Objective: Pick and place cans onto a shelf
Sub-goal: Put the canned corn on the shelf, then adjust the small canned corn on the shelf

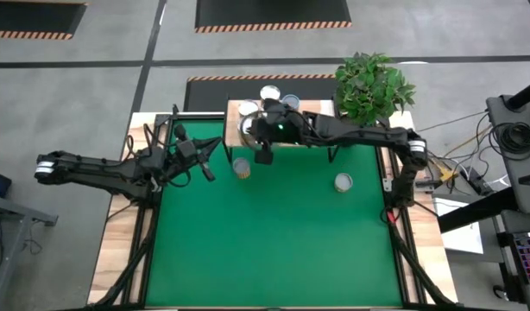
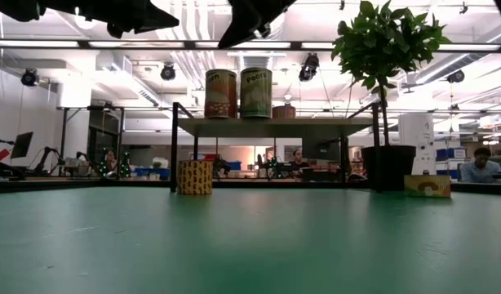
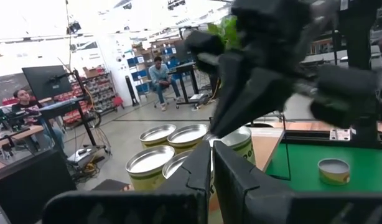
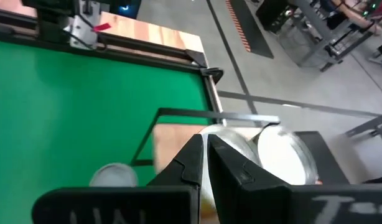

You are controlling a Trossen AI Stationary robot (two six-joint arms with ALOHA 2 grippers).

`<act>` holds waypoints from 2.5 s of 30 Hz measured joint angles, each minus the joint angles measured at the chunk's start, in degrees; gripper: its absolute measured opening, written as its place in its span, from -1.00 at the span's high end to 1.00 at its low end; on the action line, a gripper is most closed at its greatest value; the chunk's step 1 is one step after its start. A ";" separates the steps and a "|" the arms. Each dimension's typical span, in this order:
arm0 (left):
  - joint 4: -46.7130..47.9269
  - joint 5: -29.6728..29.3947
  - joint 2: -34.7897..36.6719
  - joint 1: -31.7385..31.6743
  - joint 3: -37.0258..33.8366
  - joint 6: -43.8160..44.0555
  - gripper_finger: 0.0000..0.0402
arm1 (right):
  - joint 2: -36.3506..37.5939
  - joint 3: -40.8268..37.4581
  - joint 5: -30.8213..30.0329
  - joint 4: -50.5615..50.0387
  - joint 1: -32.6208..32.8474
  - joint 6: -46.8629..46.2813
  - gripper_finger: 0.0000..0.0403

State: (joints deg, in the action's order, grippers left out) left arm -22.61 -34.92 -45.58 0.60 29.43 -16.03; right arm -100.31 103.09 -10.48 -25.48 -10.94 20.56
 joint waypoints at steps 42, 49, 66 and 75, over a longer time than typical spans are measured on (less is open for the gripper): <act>0.81 -0.02 1.11 0.00 0.00 -0.25 1.00 | -11.77 18.51 4.50 -19.27 -4.35 5.28 0.94; 0.79 -0.02 1.11 0.00 0.00 -0.24 1.00 | -11.00 18.51 4.50 -18.32 -4.33 5.05 0.94; 0.79 -0.02 1.09 0.00 0.04 -0.68 1.00 | -1.29 18.08 4.72 -22.68 1.01 -0.06 0.94; 0.81 -0.02 0.96 0.00 0.07 -0.89 1.00 | 5.86 11.04 4.57 -30.69 11.39 -14.44 0.94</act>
State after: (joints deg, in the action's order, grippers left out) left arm -21.80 -34.94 -44.62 0.60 29.50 -16.92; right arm -94.44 114.13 -5.91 -56.17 0.45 6.12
